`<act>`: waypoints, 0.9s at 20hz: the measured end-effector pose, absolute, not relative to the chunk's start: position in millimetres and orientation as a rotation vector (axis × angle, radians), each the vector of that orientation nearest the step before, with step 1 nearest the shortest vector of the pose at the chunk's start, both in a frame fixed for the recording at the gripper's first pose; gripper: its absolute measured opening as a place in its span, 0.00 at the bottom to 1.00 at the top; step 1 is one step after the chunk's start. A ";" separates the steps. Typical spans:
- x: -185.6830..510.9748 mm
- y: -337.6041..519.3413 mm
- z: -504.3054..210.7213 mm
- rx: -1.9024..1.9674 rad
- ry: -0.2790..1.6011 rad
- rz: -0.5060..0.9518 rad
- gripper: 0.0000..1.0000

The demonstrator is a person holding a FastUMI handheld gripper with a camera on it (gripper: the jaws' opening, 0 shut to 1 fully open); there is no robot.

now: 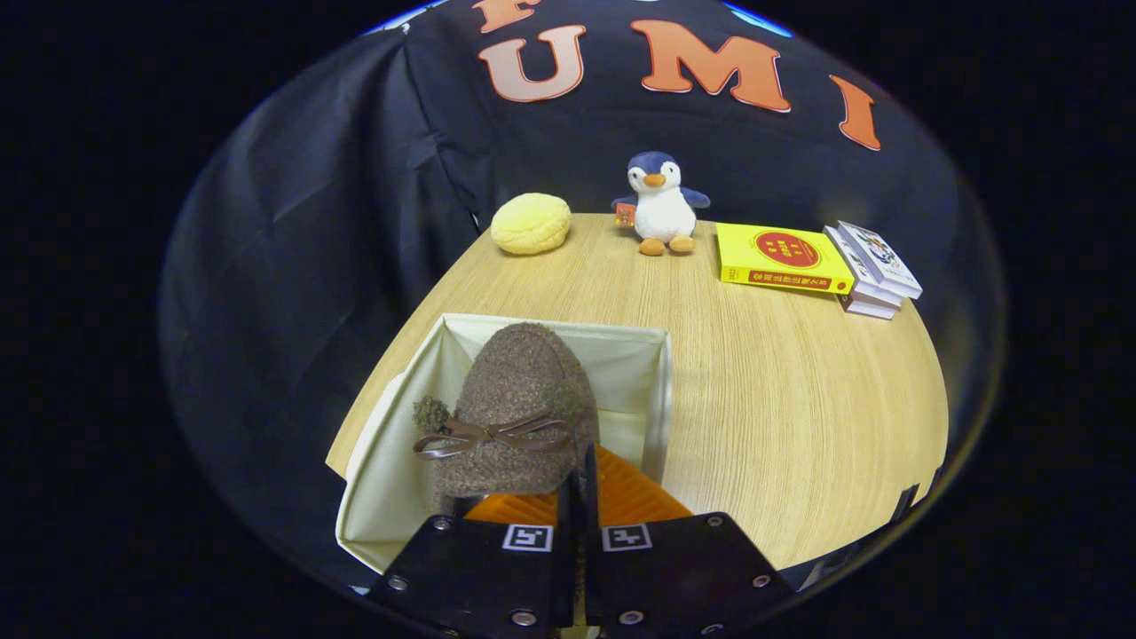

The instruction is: Open the storage box then place both shoes into the box .Put the left shoe in first, then the right shoe, with the right side of both shoes facing outward in a uniform manner.

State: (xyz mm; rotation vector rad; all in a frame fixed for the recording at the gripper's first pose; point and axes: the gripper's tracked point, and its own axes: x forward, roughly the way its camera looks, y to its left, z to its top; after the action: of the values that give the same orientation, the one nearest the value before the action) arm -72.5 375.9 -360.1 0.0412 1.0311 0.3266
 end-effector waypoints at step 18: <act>-13.8 261.2 -207.6 0.169 0.664 0.303 0.68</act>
State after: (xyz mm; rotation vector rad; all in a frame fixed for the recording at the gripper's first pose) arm -13.8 261.2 -207.6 0.1693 0.6642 0.3029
